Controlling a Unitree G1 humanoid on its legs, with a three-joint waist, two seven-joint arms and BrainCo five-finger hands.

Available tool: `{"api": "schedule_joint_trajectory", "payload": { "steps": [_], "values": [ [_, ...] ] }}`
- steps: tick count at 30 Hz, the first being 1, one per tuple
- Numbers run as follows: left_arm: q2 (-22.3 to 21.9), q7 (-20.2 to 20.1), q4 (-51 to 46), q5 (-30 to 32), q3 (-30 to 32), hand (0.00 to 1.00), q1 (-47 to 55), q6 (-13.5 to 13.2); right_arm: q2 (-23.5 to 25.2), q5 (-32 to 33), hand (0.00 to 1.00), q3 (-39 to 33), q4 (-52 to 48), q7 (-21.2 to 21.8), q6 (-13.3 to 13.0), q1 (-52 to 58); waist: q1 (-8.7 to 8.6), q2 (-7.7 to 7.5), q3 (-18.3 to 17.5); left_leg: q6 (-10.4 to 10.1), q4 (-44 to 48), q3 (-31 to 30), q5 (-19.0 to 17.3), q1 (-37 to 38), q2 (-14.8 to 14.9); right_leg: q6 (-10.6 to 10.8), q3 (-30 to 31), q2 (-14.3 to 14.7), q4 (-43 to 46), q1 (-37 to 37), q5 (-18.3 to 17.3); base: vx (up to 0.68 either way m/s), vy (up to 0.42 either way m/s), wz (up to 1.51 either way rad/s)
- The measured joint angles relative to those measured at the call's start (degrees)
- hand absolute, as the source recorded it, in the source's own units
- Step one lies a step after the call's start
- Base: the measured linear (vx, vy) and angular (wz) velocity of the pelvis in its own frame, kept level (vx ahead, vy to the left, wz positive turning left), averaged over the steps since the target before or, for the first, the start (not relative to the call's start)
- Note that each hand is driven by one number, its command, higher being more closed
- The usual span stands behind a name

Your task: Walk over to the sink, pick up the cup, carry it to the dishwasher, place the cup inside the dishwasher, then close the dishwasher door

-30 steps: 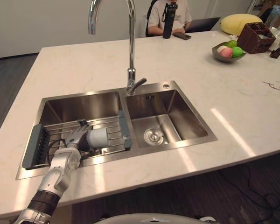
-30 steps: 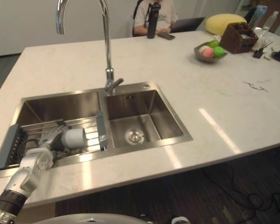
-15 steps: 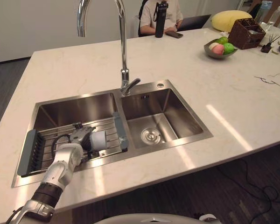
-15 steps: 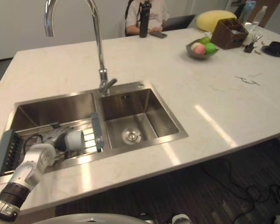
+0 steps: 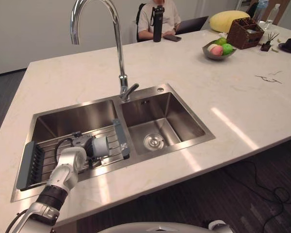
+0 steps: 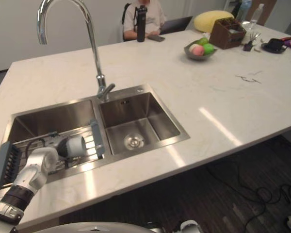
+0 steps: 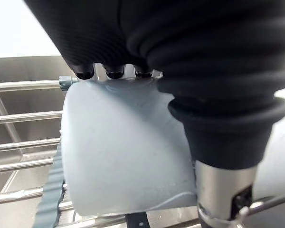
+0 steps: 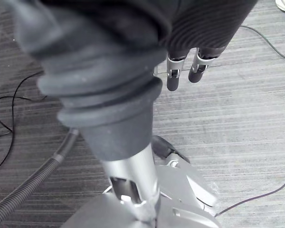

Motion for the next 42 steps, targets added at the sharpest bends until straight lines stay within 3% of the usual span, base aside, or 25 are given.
{"api": "schedule_joint_trajectory", "payload": {
  "steps": [3, 6, 10, 16, 18, 24, 26, 34, 35, 39, 42],
  "values": [
    [0.01, 5.3, 0.82, -3.9, 0.33, 1.0, 0.91, -1.11, 0.0, 0.02, 0.0, -0.06, 0.0, 0.0, -0.07, 0.04, -0.07, -0.03, 0.02, 0.01, 0.0, -0.08, 0.0, 0.03, -0.04, 0.02, -0.08, -0.04, -0.01, 0.05, 0.01, 0.0, 0.0, 0.0],
    [0.0, 11.92, 0.74, -12.6, 2.05, 1.0, 2.79, -3.1, 0.15, 0.72, 0.0, -0.17, 0.0, -0.22, -0.65, 0.28, -0.04, -0.02, 0.06, 0.06, 0.01, -0.44, 0.04, 0.02, -0.11, 0.07, -0.56, -0.11, 0.0, 0.29, -0.04, 0.02, 0.008, 0.08],
    [-0.82, 19.93, -4.81, -25.35, 8.61, 1.0, 6.28, -7.61, 1.07, 2.13, 0.0, -0.42, 0.0, -2.0, -1.59, 1.56, 0.71, -1.75, 0.83, 0.51, 0.01, -2.23, 0.39, -0.14, -0.23, 0.39, -2.26, -0.16, 0.05, 1.22, -0.26, 0.04, 0.004, 0.23],
    [-5.1, 28.38, -17.33, -41.86, 18.3, 1.0, 9.57, -12.21, 2.06, 7.82, 0.0, -3.12, 0.27, -5.65, -3.94, 3.96, 2.36, -2.0, 0.69, 0.65, 0.01, -4.58, 0.47, -0.52, -1.16, 0.43, -4.4, -0.88, 0.37, 2.34, -0.25, 0.05, 0.022, 0.16],
    [-9.38, 30.41, -22.25, -49.66, 21.95, 1.0, 11.23, -15.56, 2.58, 9.9, 0.0, -4.95, 0.75, -8.32, -5.2, 4.76, 3.1, -1.99, 0.69, 0.66, -0.01, -4.81, 0.47, -0.53, -1.23, 0.4, -4.44, -0.97, 0.38, 2.54, -0.27, 0.01, 0.023, 0.1],
    [-16.77, 30.24, -29.86, -64.69, 23.78, 1.0, 16.32, -21.54, 4.52, 13.57, 0.0, -7.27, 0.71, -13.14, -8.61, 5.71, 3.91, -1.75, 0.62, 1.23, -0.05, -5.02, 0.89, -0.68, -1.33, 0.05, -4.57, -0.99, 0.39, 2.51, -0.51, -0.02, 0.007, 0.01],
    [-18.87, 29.49, -32.94, -69.35, 23.88, 1.0, 17.97, -24.42, 4.65, 17.13, 0.0, -7.76, 0.72, -13.21, -10.03, 6.47, 3.97, -1.61, 0.54, 1.48, -0.06, -5.21, 1.07, -0.97, -1.37, 0.11, -4.63, -1.18, 0.98, 2.1, -0.58, -0.04, 0.024, 0.03],
    [-23.55, 27.81, -37.39, -80.45, 24.0, 1.0, 19.89, -30.84, 4.72, 23.02, 0.0, -7.97, 0.58, -13.08, -13.27, 7.1, 3.93, -1.47, 0.37, 2.12, -0.08, -6.46, 1.94, -2.56, -1.58, 0.37, -5.69, -1.59, 1.74, 0.85, -0.75, -0.03, 0.026, 0.08],
    [-24.09, 27.59, -40.64, -80.33, 23.69, 1.0, 21.73, -33.19, 6.45, 24.28, 0.0, -6.3, 0.46, -10.21, -13.84, 5.79, 4.99, -1.81, -1.8, 2.73, -0.08, -7.93, 2.74, -3.64, -1.95, 0.11, -6.14, -1.68, 1.75, 0.58, -0.52, -0.01, 0.003, 0.03],
    [-24.09, 27.59, -40.63, -80.33, 23.61, 1.0, 21.73, -33.19, 6.43, 24.28, 0.0, -6.3, 0.45, -10.2, -13.84, 5.83, 4.86, -1.84, -1.82, 2.73, -0.08, -7.82, 2.74, -3.63, -1.93, 0.11, -5.89, -1.68, 1.75, 0.48, -0.51, 0.0, 0.0, -0.01],
    [-24.06, 27.63, -40.63, -80.33, 22.46, 1.0, 21.68, -33.22, 6.26, 24.61, 0.0, -5.78, 0.42, -10.22, -13.86, 5.81, 4.7, -1.94, -2.02, 2.5, -0.08, -7.11, 2.54, -3.97, -1.6, 0.11, -2.45, -1.52, 1.82, -0.83, -0.51, 0.01, 0.01, -0.14]
  ]
}}
